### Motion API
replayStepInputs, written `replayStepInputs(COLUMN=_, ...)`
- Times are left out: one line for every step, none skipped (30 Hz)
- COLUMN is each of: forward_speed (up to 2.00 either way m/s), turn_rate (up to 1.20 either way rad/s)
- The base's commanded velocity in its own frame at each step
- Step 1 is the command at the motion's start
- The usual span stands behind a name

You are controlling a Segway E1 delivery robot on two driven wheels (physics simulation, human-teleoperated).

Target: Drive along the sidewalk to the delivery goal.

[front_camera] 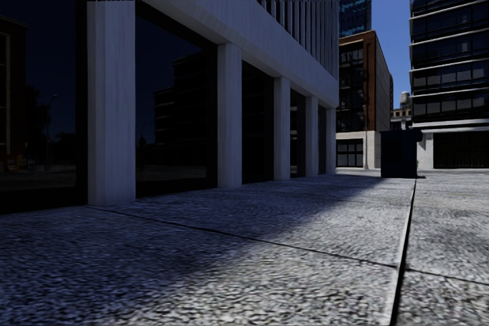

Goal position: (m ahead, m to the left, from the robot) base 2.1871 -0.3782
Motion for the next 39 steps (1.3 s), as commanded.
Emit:
replayStepInputs(forward_speed=1.27, turn_rate=-0.42)
replayStepInputs(forward_speed=1.27, turn_rate=-0.42)
replayStepInputs(forward_speed=1.26, turn_rate=-0.42)
replayStepInputs(forward_speed=1.25, turn_rate=-0.42)
replayStepInputs(forward_speed=1.25, turn_rate=-0.42)
replayStepInputs(forward_speed=1.25, turn_rate=-0.42)
replayStepInputs(forward_speed=1.25, turn_rate=-0.42)
replayStepInputs(forward_speed=1.25, turn_rate=-0.42)
replayStepInputs(forward_speed=1.25, turn_rate=-0.42)
replayStepInputs(forward_speed=1.25, turn_rate=-0.42)
replayStepInputs(forward_speed=1.25, turn_rate=-0.42)
replayStepInputs(forward_speed=1.25, turn_rate=-0.42)
replayStepInputs(forward_speed=1.25, turn_rate=-0.42)
replayStepInputs(forward_speed=1.25, turn_rate=-0.42)
replayStepInputs(forward_speed=1.25, turn_rate=-0.42)
replayStepInputs(forward_speed=1.25, turn_rate=-0.42)
replayStepInputs(forward_speed=1.25, turn_rate=-0.42)
replayStepInputs(forward_speed=1.25, turn_rate=-0.42)
replayStepInputs(forward_speed=1.25, turn_rate=-0.42)
replayStepInputs(forward_speed=1.25, turn_rate=-0.42)
replayStepInputs(forward_speed=1.25, turn_rate=-0.42)
replayStepInputs(forward_speed=1.25, turn_rate=-0.42)
replayStepInputs(forward_speed=1.25, turn_rate=-0.42)
replayStepInputs(forward_speed=1.25, turn_rate=-0.42)
replayStepInputs(forward_speed=1.25, turn_rate=-0.35)
replayStepInputs(forward_speed=1.25, turn_rate=-0.16)
replayStepInputs(forward_speed=1.25, turn_rate=0.00)
replayStepInputs(forward_speed=1.25, turn_rate=0.00)
replayStepInputs(forward_speed=1.25, turn_rate=0.00)
replayStepInputs(forward_speed=1.25, turn_rate=0.00)
replayStepInputs(forward_speed=1.25, turn_rate=0.00)
replayStepInputs(forward_speed=1.25, turn_rate=0.00)
replayStepInputs(forward_speed=1.25, turn_rate=0.00)
replayStepInputs(forward_speed=1.25, turn_rate=0.00)
replayStepInputs(forward_speed=1.25, turn_rate=0.00)
replayStepInputs(forward_speed=1.23, turn_rate=0.00)
replayStepInputs(forward_speed=1.21, turn_rate=0.00)
replayStepInputs(forward_speed=1.21, turn_rate=0.00)
replayStepInputs(forward_speed=1.20, turn_rate=0.00)
